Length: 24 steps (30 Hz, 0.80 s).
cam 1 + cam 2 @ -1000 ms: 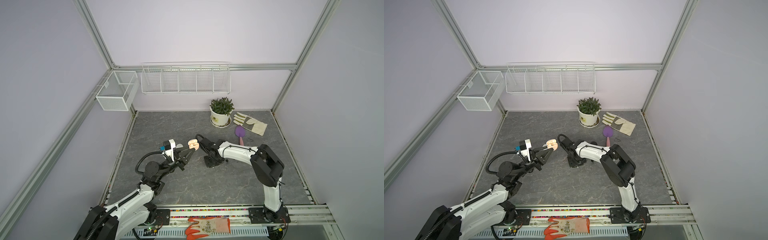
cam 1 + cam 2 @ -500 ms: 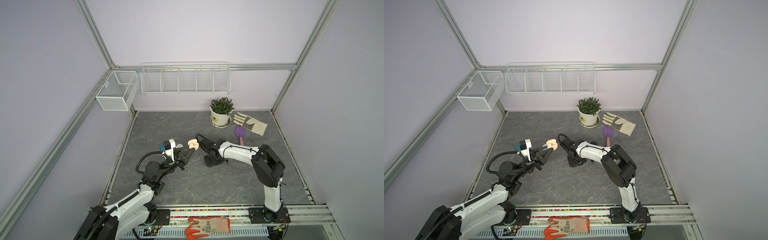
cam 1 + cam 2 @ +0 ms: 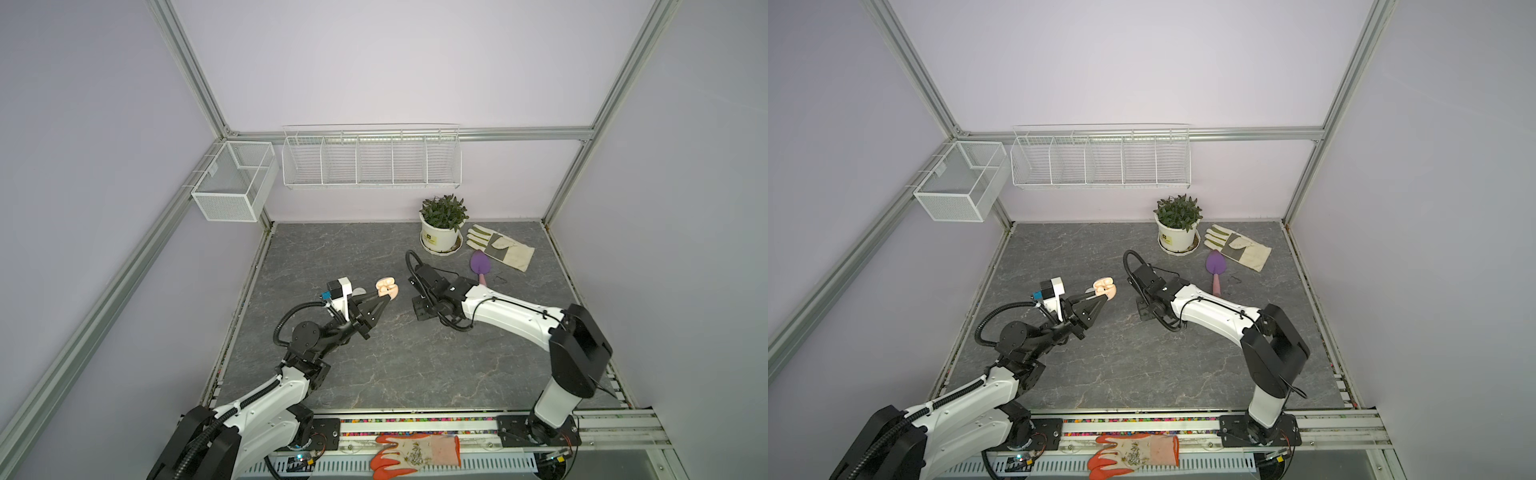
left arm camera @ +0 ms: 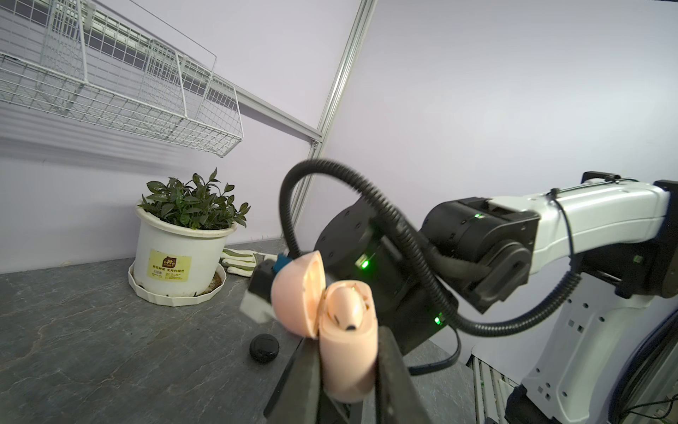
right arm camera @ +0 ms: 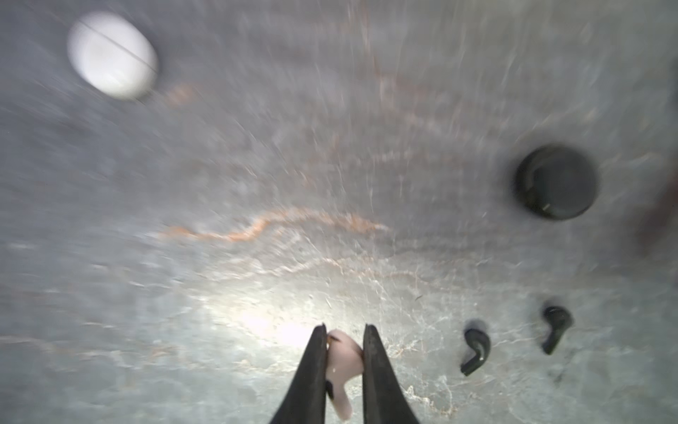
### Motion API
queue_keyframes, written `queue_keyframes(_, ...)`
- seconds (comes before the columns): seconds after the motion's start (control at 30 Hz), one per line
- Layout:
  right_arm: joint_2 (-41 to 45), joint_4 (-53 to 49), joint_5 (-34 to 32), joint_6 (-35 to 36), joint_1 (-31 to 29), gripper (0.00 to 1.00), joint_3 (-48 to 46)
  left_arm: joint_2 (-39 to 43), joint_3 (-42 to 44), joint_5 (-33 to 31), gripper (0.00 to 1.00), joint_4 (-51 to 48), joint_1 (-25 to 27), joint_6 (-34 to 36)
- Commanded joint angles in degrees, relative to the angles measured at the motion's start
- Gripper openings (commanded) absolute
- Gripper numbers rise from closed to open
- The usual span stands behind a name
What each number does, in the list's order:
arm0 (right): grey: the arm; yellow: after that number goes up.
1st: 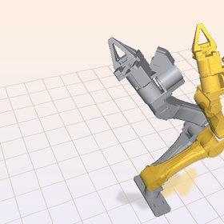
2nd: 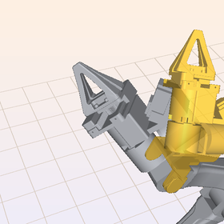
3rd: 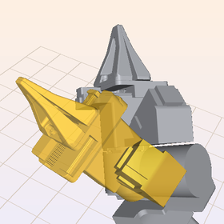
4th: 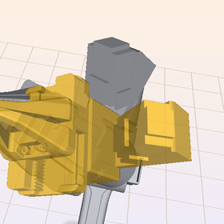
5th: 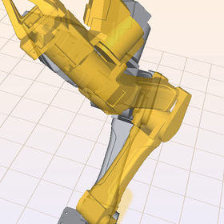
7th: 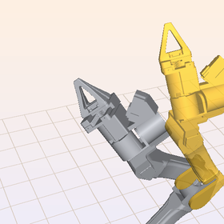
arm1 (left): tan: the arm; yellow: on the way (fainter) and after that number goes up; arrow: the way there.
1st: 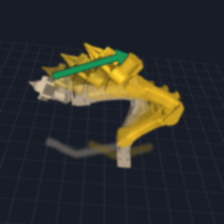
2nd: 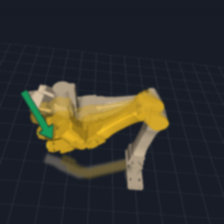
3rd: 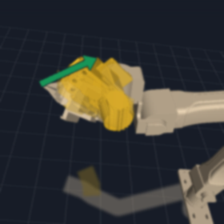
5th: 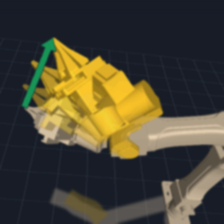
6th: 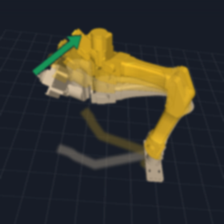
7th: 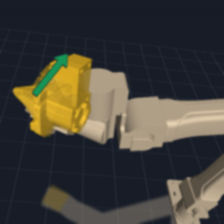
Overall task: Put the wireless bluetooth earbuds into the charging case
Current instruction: 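Carry the earbud with the right gripper toward the case in the left gripper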
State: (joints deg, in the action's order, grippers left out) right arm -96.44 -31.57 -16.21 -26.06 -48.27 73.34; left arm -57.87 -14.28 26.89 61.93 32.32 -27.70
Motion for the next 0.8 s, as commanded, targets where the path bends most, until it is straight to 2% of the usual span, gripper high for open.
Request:
queue_keyframes(0.0,5.9,7.2,-2.9,3.5,-0.2,0.09,-1.5,-1.1,-2.5,0.2,0.00,4.0,0.3,0.5)
queue_keyframes(0.17,13.4,13.8,-2.9,6.0,-0.2,0.08,-3.4,-3.2,-3.6,1.2,0.00,7.1,0.3,0.6)
queue_keyframes(0.4,21.3,20.2,3.1,4.8,-0.3,0.08,-3.0,-7.1,-4.4,3.2,0.00,11.3,0.3,3.8)
queue_keyframes(0.57,23.4,26.6,6.5,4.5,-2.0,0.08,-3.2,-10.8,-5.1,5.1,0.00,15.1,0.3,4.5)
queue_keyframes(0.77,22.5,32.0,4.2,4.0,-5.7,0.07,-3.5,-12.7,-5.7,5.9,0.00,17.0,0.3,4.3)
